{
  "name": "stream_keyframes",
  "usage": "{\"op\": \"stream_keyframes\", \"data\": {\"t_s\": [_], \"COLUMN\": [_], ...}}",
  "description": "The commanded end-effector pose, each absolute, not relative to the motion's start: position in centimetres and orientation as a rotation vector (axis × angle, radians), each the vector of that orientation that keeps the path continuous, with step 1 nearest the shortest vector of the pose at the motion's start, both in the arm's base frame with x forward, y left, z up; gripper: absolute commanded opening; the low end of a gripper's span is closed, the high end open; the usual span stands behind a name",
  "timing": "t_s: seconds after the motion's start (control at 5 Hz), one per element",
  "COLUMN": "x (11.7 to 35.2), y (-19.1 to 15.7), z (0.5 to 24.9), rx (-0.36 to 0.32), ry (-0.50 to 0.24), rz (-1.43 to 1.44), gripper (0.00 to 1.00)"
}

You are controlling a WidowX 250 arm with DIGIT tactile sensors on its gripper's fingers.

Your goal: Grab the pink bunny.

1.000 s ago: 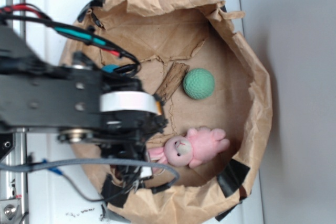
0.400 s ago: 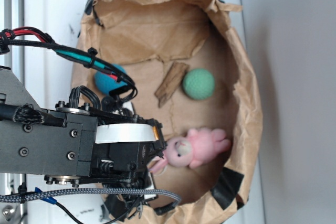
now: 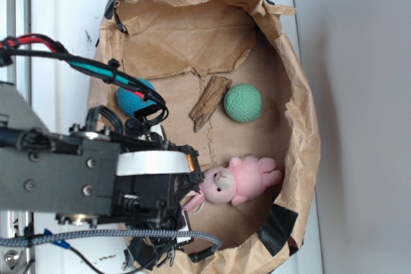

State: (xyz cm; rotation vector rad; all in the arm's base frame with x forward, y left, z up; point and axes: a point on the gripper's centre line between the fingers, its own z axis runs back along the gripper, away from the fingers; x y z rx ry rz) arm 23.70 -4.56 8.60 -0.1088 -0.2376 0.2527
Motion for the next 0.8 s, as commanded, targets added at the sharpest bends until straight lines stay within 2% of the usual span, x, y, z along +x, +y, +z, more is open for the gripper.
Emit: {"op": "stream_keyframes", "data": {"t_s": [0.0, 0.2, 0.4, 0.6], "x": [28.5, 30.6, 31.5, 31.2], "y": [-4.1, -3.7, -3.3, -3.5], "z": [8.3, 7.6, 7.8, 6.7], "rx": [-0.2, -0.213, -0.208, -0.17], "ry": [-0.303, -0.31, -0.298, -0.322], "rz": [0.239, 0.231, 0.217, 0.238], "gripper": [1.0, 1.0, 1.0, 0.07]}}
